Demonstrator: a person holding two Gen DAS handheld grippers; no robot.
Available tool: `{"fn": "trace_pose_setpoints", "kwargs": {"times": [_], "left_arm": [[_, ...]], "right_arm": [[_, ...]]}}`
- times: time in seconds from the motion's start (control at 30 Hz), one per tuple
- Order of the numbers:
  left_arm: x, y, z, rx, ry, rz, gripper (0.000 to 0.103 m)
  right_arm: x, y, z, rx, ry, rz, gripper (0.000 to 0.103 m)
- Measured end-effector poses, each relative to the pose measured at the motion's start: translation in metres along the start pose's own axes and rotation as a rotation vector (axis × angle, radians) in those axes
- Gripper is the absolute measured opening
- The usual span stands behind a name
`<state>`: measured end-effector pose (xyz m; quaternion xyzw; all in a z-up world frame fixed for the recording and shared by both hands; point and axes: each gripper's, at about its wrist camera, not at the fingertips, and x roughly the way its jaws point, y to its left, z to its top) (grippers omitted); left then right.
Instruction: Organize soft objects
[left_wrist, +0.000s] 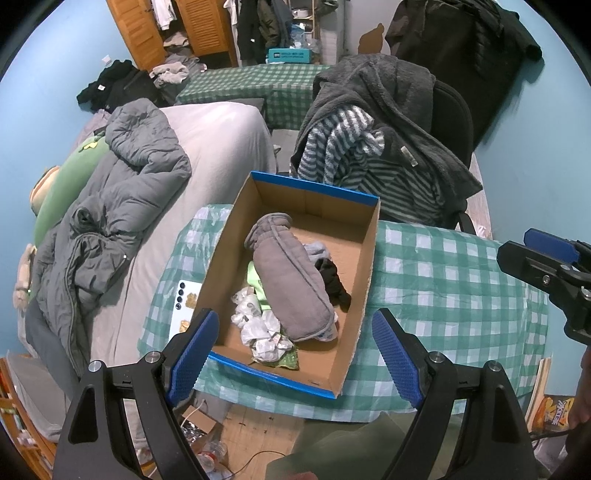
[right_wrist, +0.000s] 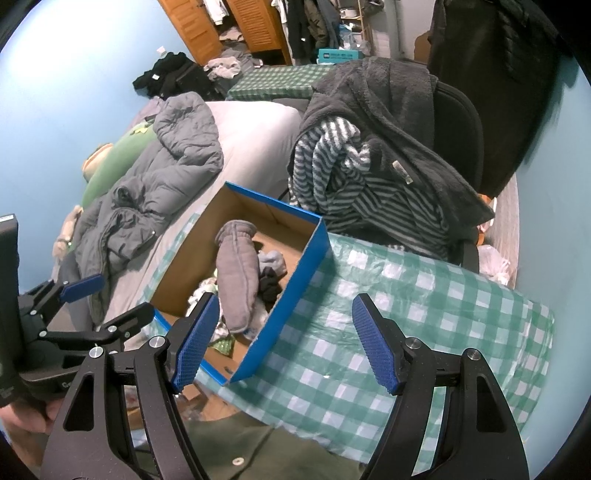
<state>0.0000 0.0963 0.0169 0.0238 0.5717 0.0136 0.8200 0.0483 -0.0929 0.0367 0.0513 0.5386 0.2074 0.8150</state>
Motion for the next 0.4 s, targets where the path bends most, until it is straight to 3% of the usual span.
{"fn": "trace_pose_setpoints", "kwargs": {"times": [0.4], "left_arm": [[-0.0001, -0.0026, 0.0019, 0.005, 0.004, 0.002, 0.087]], "right_arm": [[0.0004, -0.0021, 0.0014, 0.000, 0.000, 0.001, 0.074]]}}
